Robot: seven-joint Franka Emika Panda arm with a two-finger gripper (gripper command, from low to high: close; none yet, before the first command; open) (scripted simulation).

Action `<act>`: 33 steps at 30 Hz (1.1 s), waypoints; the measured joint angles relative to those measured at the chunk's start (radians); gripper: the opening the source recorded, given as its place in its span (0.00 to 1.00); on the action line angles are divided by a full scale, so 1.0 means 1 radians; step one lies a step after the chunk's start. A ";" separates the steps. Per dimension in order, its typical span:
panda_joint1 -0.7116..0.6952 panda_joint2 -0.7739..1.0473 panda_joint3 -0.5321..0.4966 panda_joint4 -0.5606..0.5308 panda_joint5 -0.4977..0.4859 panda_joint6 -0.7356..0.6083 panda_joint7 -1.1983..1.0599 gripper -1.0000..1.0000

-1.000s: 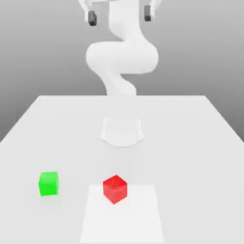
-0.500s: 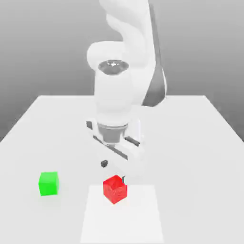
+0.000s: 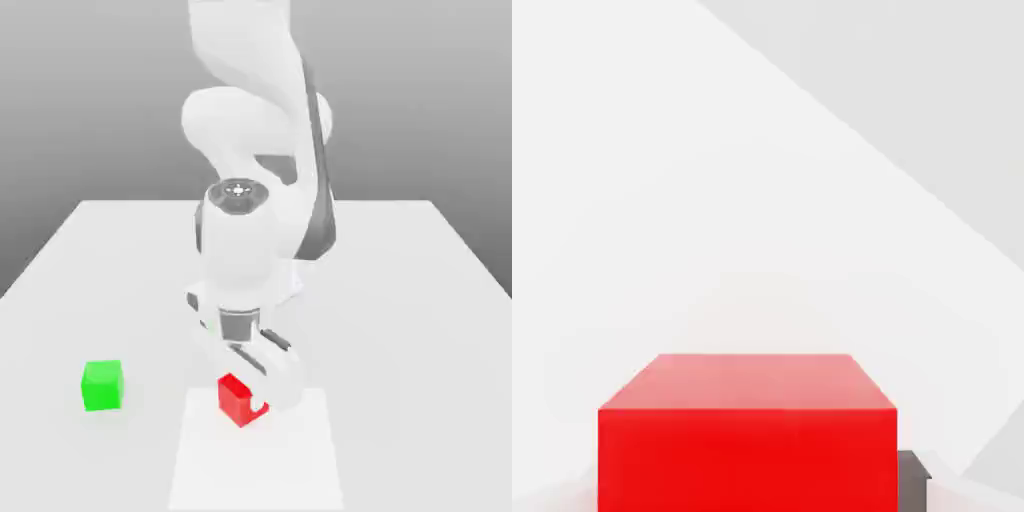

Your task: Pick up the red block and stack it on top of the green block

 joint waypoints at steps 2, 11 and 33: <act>0.006 -0.071 0.006 -0.010 0.035 -0.061 -0.025 0.00; -0.135 -0.181 -0.172 0.031 0.012 -0.211 -0.234 0.00; -0.271 -0.066 -0.294 0.081 0.048 -0.149 -0.447 1.00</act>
